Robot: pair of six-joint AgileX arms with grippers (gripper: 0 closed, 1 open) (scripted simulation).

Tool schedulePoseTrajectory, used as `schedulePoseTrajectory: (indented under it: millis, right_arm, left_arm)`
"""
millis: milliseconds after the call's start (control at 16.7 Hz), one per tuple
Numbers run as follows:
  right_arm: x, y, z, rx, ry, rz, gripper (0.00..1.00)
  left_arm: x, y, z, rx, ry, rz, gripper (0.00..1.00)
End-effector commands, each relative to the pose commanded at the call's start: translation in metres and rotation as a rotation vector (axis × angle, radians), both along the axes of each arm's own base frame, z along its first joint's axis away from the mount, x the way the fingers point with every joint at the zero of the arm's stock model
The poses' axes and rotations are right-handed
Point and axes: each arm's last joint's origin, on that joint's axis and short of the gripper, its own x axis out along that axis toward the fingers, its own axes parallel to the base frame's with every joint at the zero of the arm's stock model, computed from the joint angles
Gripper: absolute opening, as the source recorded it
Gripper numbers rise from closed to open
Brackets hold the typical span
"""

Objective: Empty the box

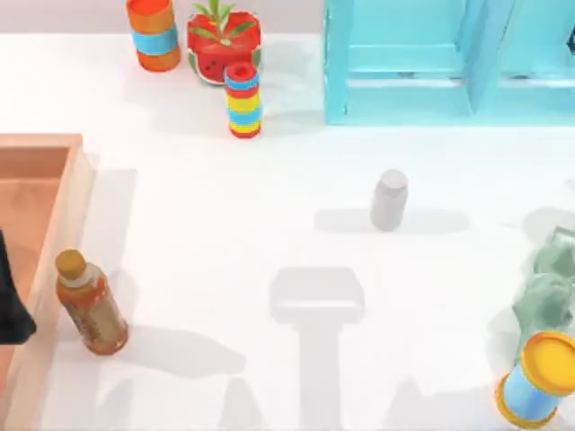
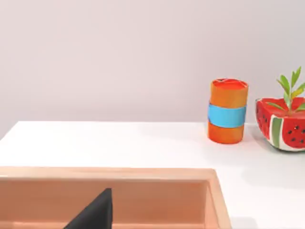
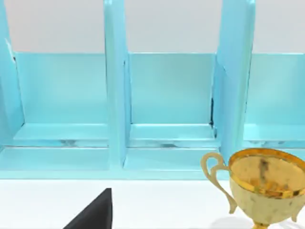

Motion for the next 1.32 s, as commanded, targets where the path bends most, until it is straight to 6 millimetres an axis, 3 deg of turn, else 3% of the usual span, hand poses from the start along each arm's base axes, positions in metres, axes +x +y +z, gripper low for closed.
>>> schedulePoseTrajectory:
  millis: [240, 600, 900, 1320]
  right_arm:
    - [0.000, 0.000, 0.000, 0.000, 0.000, 0.000, 1.00]
    - [0.000, 0.000, 0.000, 0.000, 0.000, 0.000, 1.00]
    - [0.000, 0.000, 0.000, 0.000, 0.000, 0.000, 1.00]
    - [0.000, 0.000, 0.000, 0.000, 0.000, 0.000, 1.00]
  left_arm:
    - [0.000, 0.001, 0.005, 0.010, 0.033, 0.014, 1.00]
    - [0.015, 0.013, 0.050, 0.078, 0.379, 0.086, 1.00]
    - [0.065, 0.035, 0.072, 0.098, 0.909, 0.092, 1.00]
    - [0.134, 0.077, 0.075, 0.046, 1.435, 0.021, 1.00]
